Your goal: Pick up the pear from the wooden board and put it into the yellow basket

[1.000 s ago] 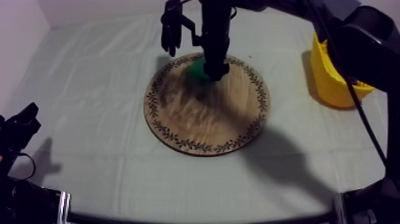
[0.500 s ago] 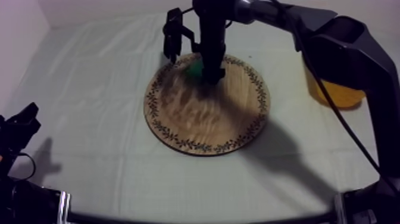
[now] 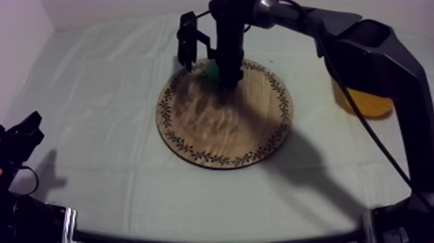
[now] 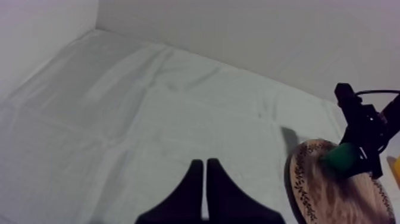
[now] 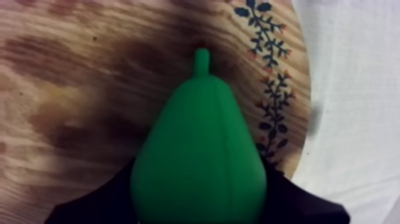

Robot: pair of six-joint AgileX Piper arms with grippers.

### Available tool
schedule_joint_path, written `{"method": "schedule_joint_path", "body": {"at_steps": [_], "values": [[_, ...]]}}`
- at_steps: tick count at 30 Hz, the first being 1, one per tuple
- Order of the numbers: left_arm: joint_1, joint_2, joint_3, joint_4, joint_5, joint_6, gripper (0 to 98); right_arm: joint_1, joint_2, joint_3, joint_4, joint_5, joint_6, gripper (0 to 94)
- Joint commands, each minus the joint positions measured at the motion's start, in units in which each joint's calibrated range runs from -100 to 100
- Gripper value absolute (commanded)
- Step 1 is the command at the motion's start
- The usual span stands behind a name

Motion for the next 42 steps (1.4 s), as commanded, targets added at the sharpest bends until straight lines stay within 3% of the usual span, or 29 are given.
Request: {"method": "schedule_joint_path", "body": {"at_steps": [1, 14, 27, 42], "values": [[0.0, 0.0, 0.0, -0.02, 0.0, 0.0, 0.1, -0.2, -0.8, 0.2, -0.2, 0.1, 0.0, 40.6], [0.0, 0.0, 0.0, -0.02, 0.0, 0.0, 0.1, 0.9, -13.9, 6.1, 0.8, -0.3, -2.3, 39.9], [0.0, 0.0, 0.0, -0.02, 0.0, 0.0, 0.1, 7.3, -33.5, 18.1, 3.2, -2.8, -12.3, 40.2], [0.0, 0.0, 0.0, -0.02, 0.0, 0.0, 0.1, 19.2, -49.6, 35.5, 6.0, -4.2, -24.2, 41.1]]}}
